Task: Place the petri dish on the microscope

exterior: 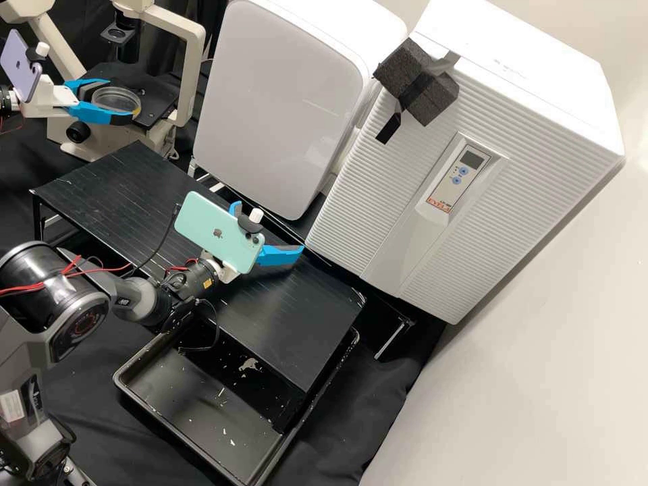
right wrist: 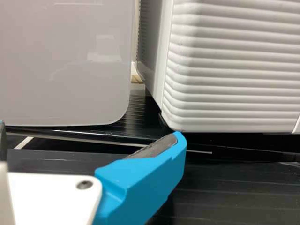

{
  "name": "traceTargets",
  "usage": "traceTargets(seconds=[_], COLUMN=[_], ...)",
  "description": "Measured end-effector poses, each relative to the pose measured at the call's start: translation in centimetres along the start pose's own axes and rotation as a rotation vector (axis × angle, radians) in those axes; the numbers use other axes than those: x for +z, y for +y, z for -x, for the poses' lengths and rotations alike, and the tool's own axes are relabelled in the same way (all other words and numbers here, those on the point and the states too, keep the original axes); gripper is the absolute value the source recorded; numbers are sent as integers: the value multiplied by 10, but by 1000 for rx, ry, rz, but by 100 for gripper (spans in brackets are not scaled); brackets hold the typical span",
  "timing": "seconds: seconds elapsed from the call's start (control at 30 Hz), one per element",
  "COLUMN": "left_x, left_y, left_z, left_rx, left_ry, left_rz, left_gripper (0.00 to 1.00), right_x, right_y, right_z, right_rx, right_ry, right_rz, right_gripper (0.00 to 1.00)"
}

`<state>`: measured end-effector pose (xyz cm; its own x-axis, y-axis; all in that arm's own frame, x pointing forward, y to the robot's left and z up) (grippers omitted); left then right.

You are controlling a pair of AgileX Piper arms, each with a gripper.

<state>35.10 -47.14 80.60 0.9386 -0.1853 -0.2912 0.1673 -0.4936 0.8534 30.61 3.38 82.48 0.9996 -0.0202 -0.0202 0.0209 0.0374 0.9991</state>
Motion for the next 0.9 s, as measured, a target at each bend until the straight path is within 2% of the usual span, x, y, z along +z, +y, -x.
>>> traceTargets(seconds=[0.17,0.33,0.47,0.9], left_x=[-8,-17,-22,-30], left_y=[7,13,18,19], left_z=[-11,-22,-30,-47], left_rx=[8,2,7,14], left_ry=[37,68,93,101], left_rz=[1,-19,-13,-13], left_gripper=[0,0,0,0], right_x=[0,0,0,0], right_y=[0,0,0,0], right_z=[0,0,0,0], right_rx=[0,0,0,0], right_ry=[0,0,0,0], right_rz=[0,0,0,0], right_gripper=[100,100,100,100])
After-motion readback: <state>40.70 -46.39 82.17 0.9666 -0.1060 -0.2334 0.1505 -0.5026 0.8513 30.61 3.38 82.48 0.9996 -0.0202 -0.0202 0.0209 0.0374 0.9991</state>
